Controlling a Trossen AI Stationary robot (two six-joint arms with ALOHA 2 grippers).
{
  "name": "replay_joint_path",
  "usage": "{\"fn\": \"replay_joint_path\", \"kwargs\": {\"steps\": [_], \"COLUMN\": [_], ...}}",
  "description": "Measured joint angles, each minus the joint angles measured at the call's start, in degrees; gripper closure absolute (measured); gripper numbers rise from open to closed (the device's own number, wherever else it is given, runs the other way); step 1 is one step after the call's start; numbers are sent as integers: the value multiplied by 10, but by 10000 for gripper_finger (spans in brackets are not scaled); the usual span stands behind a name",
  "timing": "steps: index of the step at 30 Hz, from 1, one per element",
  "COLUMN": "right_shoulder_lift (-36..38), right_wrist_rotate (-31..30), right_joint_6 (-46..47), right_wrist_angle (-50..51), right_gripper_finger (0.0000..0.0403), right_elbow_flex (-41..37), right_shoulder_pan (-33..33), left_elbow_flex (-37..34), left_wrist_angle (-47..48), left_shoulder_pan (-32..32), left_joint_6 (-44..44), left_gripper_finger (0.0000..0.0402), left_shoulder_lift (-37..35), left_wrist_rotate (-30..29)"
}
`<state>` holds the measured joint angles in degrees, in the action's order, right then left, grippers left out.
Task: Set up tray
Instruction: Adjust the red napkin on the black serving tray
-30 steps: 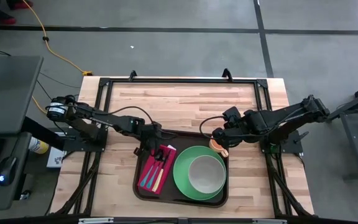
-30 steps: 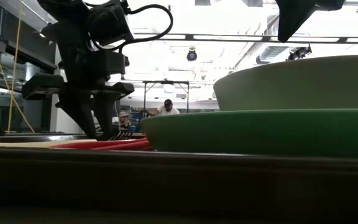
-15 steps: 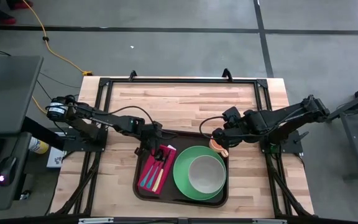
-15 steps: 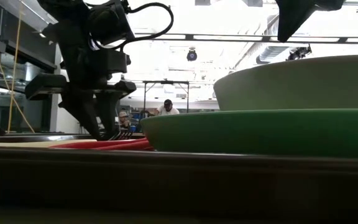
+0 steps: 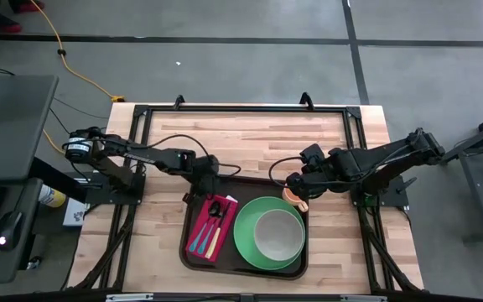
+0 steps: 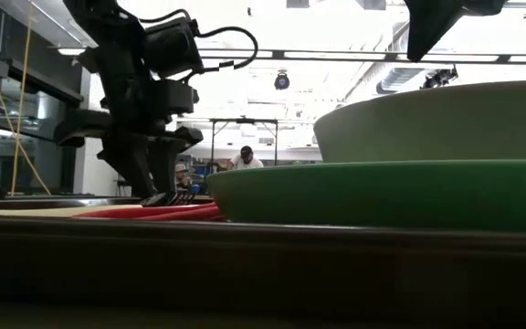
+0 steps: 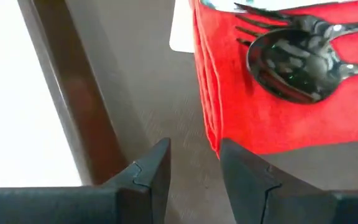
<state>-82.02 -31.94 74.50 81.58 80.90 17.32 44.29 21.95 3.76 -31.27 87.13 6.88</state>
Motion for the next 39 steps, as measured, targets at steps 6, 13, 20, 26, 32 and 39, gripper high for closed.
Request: {"fn": "replay_joint_path", "kwargs": {"steps": [6, 13, 20, 26, 32, 39], "right_shoulder_lift": [0, 0, 0, 0, 0, 0], "right_wrist_rotate": [0, -6, -8, -8, -7, -8], "right_joint_6": [0, -2, -4, -4, -4, -4], "right_wrist_angle": [0, 0, 0, 0, 0, 0], "right_gripper_finger": [403, 403, 403, 403, 403, 403], "right_elbow_flex": [0, 0, 0, 0, 0, 0], "right_shoulder_pan": [0, 0, 0, 0, 0, 0], "left_elbow_flex": [0, 0, 0, 0, 0, 0], "left_wrist_angle": [10, 7, 8, 3, 1, 2], "left_shoulder_pan": [24, 23, 23, 23, 23, 22], "left_joint_6": [-17, -28, -33, -30, -30, -30], "left_gripper_finger": [236, 236, 236, 236, 236, 266], "left_shoulder_lift": [-1, 7, 13, 32, 32, 32], "left_wrist_rotate": [117, 102, 100, 99, 91, 87]}}
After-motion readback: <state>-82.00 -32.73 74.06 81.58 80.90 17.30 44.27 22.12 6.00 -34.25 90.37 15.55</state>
